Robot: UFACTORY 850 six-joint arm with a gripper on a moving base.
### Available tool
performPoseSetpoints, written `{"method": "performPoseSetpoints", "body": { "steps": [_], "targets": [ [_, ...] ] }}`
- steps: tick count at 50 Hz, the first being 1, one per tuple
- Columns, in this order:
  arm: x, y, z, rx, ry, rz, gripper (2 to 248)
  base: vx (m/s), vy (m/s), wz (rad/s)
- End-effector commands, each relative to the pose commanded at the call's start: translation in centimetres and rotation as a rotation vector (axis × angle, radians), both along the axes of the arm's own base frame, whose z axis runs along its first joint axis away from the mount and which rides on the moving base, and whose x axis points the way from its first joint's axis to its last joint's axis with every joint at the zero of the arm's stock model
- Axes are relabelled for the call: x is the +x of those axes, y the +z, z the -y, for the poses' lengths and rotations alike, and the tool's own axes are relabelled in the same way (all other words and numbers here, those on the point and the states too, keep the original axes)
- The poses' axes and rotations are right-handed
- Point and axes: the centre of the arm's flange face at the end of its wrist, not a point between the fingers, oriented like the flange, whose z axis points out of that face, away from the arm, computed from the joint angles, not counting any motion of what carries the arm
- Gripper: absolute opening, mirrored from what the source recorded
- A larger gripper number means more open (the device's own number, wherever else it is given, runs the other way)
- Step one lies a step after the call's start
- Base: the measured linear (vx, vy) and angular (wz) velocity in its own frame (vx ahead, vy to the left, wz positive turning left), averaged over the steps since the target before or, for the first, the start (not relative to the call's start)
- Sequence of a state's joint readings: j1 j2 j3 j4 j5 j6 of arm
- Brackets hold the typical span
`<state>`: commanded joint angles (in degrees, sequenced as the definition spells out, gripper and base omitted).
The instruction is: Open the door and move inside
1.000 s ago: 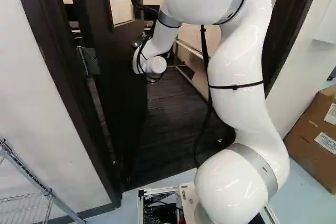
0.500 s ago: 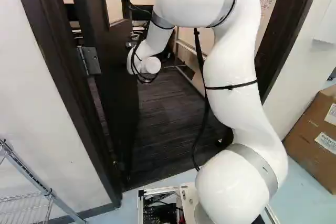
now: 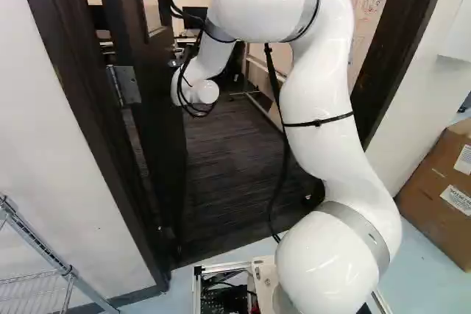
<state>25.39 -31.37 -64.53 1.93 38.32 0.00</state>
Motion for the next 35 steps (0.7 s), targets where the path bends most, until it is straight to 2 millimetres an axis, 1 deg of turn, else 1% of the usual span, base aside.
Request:
{"method": "performPoseSetpoints", "body": {
  "steps": [22,35],
  "targets": [
    [0.1,-0.2,-2.7,-0.017,0.068,0.019,247,0.0,0.0,0.0],
    [0.1,-0.2,-3.2,-0.016,0.076,0.021,247,0.0,0.0,0.0]
  ]
}}
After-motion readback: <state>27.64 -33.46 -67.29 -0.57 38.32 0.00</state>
